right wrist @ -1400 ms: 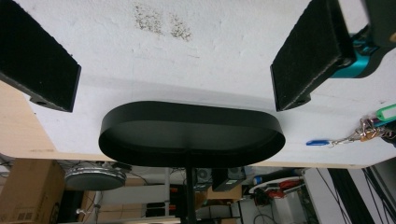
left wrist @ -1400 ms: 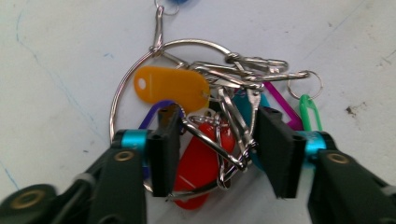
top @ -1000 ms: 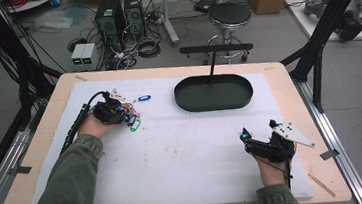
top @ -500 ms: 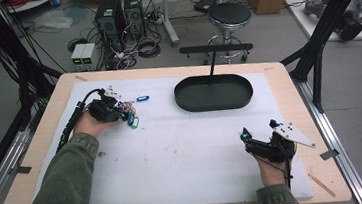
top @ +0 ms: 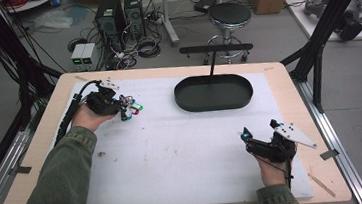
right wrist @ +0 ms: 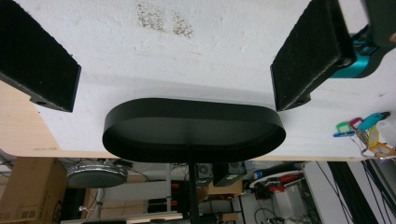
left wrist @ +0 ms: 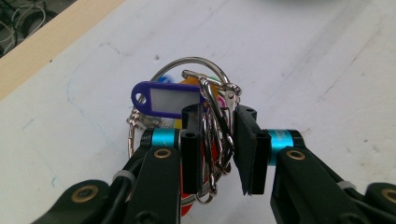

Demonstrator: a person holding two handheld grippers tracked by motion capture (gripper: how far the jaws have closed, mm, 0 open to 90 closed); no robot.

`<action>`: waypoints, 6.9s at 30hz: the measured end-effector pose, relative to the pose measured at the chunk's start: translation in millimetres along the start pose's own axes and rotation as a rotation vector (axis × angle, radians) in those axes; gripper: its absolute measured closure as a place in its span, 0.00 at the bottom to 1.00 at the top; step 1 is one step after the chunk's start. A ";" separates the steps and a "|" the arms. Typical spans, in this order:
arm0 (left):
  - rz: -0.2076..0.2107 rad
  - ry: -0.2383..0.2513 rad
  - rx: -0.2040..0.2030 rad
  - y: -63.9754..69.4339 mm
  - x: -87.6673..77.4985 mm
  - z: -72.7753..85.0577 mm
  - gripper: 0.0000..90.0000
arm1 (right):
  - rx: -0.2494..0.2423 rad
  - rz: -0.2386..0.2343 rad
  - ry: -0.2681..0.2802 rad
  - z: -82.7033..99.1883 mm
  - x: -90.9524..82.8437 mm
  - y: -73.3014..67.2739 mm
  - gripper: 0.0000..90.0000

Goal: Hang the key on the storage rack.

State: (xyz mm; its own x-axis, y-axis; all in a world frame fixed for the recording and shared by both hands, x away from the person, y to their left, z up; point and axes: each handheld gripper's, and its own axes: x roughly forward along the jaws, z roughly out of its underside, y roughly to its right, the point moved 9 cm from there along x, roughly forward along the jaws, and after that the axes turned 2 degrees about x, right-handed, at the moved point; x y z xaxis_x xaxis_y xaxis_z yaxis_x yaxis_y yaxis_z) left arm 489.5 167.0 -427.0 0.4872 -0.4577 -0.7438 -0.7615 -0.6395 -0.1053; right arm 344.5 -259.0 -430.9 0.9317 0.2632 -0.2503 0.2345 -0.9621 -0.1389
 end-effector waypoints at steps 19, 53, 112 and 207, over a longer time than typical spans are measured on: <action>0.058 0.089 0.036 20.4 -27.3 -52.9 0.84 | 0.001 -0.006 0.006 -1.0 -0.5 0.6 0.01; 0.063 0.164 0.083 35.4 -45.7 -122.6 0.84 | 0.014 -0.008 0.006 -0.9 -0.9 1.6 0.01; 0.133 0.185 0.046 56.7 38.8 -216.7 0.84 | 0.047 -0.001 0.007 1.1 -3.3 9.3 0.01; 0.139 0.165 -0.112 55.2 24.5 -113.6 0.02 | 0.027 0.000 0.012 0.0 -6.4 7.1 0.01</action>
State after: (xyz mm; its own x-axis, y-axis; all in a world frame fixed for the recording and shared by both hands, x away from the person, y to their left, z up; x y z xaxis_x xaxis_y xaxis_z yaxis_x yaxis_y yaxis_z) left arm 507.9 50.4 -376.0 0.4516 -0.6347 -0.6270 -0.7784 -0.6237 0.0708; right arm 340.3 -267.5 -430.3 0.9350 0.2623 -0.2387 0.2273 -0.9598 -0.1646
